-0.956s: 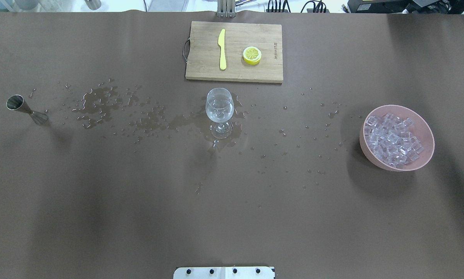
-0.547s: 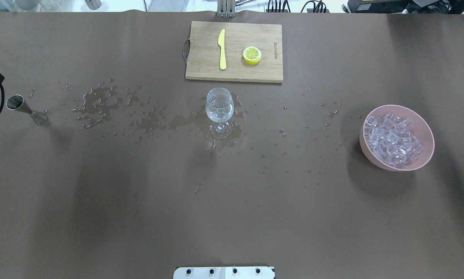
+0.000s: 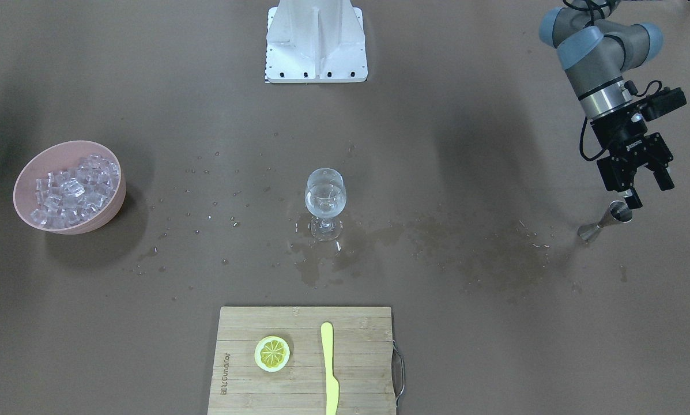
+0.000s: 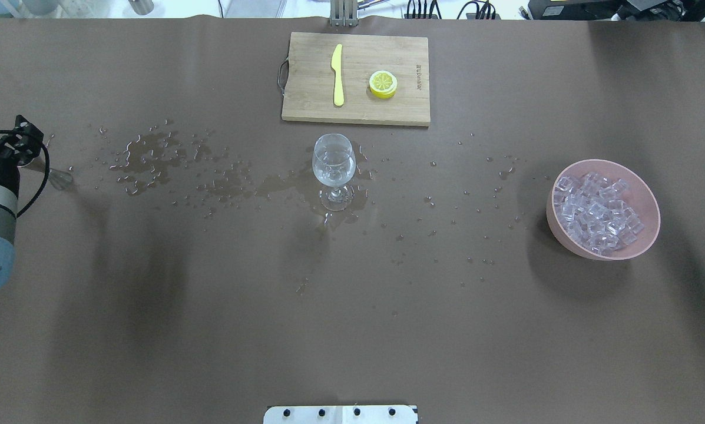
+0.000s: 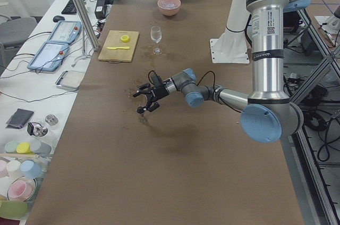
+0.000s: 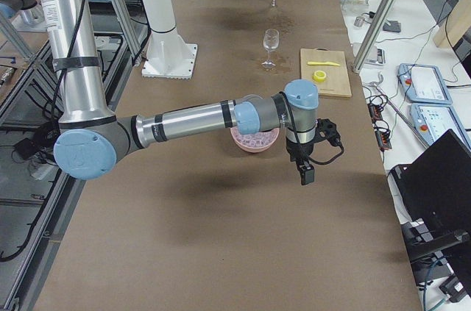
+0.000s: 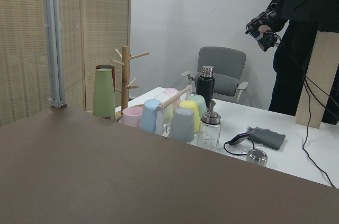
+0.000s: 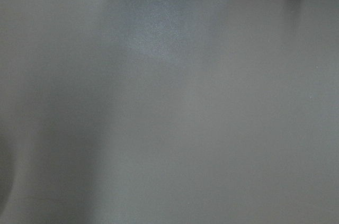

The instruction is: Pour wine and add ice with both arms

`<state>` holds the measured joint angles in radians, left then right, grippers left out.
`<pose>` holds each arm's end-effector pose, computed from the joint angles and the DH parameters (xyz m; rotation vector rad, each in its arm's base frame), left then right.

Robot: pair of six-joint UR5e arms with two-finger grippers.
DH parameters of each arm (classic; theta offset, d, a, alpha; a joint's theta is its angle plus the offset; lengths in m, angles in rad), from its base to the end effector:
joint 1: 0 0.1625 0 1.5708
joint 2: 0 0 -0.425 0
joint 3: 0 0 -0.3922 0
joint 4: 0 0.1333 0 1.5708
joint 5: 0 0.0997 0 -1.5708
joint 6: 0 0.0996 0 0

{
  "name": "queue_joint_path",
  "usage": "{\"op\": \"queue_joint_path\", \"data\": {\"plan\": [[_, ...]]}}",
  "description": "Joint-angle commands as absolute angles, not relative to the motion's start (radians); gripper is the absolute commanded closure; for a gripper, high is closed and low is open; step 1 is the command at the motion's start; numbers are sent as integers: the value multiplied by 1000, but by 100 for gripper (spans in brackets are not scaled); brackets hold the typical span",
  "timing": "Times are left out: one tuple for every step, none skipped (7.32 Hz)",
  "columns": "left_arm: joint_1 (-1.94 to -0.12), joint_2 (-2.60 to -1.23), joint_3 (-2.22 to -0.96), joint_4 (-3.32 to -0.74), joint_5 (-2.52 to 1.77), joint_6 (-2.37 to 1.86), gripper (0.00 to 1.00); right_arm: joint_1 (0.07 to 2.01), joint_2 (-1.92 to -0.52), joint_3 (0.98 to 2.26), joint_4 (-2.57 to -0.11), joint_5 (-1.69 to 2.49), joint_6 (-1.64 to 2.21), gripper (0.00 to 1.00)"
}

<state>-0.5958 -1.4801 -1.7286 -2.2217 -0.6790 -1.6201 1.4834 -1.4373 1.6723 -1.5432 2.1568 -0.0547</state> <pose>0.2699 -0.4377 0.5410 1.0354 0.4284 -0.8981 0.0294 -0.5605 0.5467 0.2459 -0.5877 -0.2142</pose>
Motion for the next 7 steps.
{"op": "queue_joint_path", "data": {"plan": [[-572,-1520,-1649,-2224,-644,-1640,1,1483,-1437,1671,-1543,2157,-55,0],[-568,-1526,-1622,-2224,-635,-1641,1,1483,-1436,1671,-1543,2157,-55,0],[-563,-1535,-1600,-2226,-635,-1641,1,1483,-1436,1671,-1543,2157,-55,0],[-560,-1536,-1592,-2226,-635,-1641,1,1483,-1437,1671,-1543,2157,-55,0],[-560,-1537,-1592,-2226,-635,-1641,1,1483,-1436,1671,-1543,2157,-55,0],[-551,-1537,-1588,-2226,-635,-1641,1,1483,-1436,1671,-1543,2157,-55,0],[-551,-1537,-1580,-2226,-635,-1641,1,1483,-1437,1667,-1543,2157,-55,0]]}}
